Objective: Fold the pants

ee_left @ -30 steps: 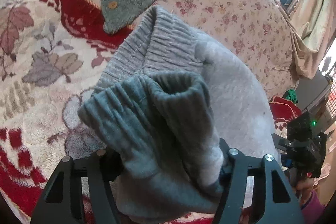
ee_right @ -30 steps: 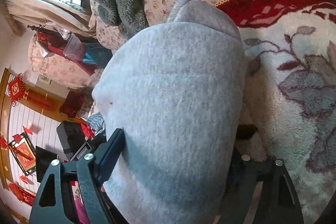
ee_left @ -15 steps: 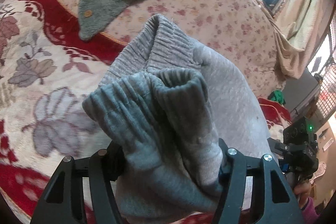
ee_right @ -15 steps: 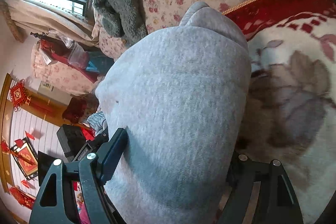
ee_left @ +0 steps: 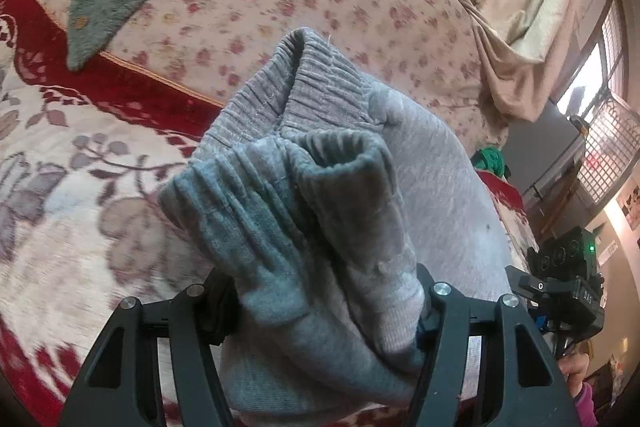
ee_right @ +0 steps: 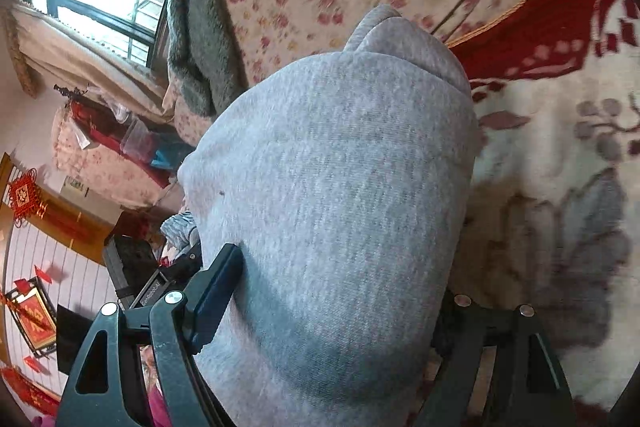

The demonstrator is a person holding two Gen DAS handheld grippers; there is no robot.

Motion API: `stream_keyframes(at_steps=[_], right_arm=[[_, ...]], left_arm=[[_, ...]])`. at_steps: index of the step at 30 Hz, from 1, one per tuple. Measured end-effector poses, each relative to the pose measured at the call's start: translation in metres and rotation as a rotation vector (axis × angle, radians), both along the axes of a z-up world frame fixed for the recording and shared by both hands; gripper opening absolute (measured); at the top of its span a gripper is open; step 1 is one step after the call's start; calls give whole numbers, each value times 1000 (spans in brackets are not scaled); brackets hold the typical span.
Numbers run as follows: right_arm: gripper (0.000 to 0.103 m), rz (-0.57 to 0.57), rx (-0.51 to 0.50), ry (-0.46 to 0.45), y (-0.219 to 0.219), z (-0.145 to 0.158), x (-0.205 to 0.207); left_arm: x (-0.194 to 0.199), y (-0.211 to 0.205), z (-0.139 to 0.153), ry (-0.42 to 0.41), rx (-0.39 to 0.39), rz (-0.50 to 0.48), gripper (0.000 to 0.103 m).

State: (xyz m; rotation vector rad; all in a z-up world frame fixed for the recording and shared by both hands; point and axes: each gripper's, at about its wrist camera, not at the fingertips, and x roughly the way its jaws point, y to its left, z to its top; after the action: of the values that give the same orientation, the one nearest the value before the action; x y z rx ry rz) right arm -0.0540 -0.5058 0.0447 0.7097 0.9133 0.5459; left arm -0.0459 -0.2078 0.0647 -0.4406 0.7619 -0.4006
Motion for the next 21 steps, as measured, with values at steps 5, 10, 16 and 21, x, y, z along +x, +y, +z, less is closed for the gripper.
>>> stream_keyframes(at_steps=[5,10,16,21], right_arm=[[83,-22,-1,2,-32,-6,-9],[84,-37,13,21,-56,-18,-12],[84,-40,29,65,-71,-42,-13],[88,-40,20,78,-71,-50,-13]], left_arm=[[-2,-30,-5,10,19,-13,63],[-6,-55,-15,10,56,-17,63],[-11,-66,-32,25,89,-16,63],[-18,-63,-42,20,86,-24,64]])
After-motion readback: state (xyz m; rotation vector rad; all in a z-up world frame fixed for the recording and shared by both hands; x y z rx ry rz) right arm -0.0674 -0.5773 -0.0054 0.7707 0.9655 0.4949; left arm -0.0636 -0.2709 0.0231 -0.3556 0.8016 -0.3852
